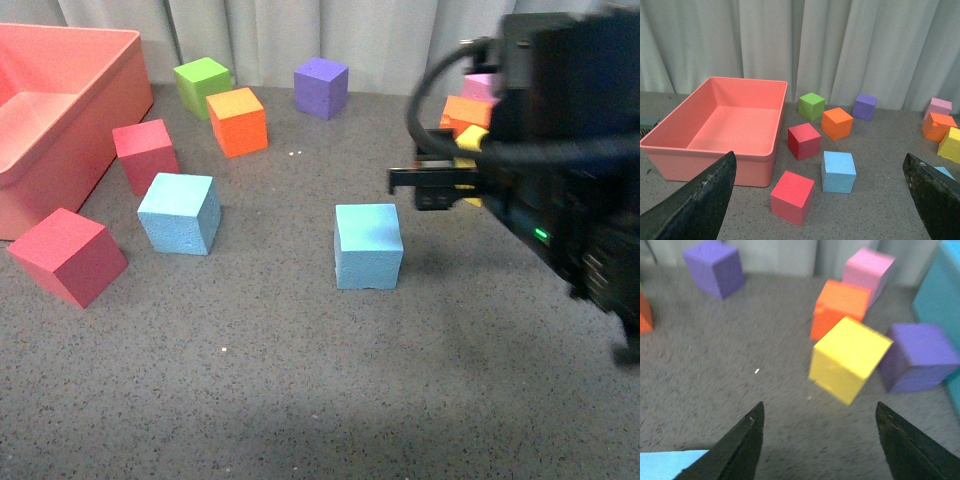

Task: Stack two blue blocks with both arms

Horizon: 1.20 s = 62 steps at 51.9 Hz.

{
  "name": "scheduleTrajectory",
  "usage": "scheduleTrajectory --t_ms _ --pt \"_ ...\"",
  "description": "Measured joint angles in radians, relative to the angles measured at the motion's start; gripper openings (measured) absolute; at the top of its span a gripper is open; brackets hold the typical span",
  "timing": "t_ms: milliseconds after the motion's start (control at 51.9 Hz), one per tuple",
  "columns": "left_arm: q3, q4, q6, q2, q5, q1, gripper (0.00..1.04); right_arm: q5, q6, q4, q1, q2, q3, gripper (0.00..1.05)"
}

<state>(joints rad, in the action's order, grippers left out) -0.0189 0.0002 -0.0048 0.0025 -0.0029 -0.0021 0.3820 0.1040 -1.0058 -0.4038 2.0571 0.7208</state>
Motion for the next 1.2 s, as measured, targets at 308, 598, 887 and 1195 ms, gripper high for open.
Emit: scheduleTrajectory --t_ms 308,598,887,1195 --pt "0.0 0.0 0.0 0.0 0.001 0.0 0.98 -0.146 -0.104 -0.33 0.162 -0.389 -0.417 0.0" --pt "0.0 0.0 0.0 0.0 0.001 0.0 0.98 -0.23 -0.104 -0.223 0.253 -0.665 -0.583 0.01" --pt "0.0 0.0 0.0 0.0 0.001 0.0 0.98 -0.336 -0.104 0.106 0.343 -1.088 -0.668 0.01" --pt "0.0 0.0 0.0 0.0 0.001 0.0 0.98 -0.38 -0.104 0.338 0.401 -1.367 -0.711 0.01"
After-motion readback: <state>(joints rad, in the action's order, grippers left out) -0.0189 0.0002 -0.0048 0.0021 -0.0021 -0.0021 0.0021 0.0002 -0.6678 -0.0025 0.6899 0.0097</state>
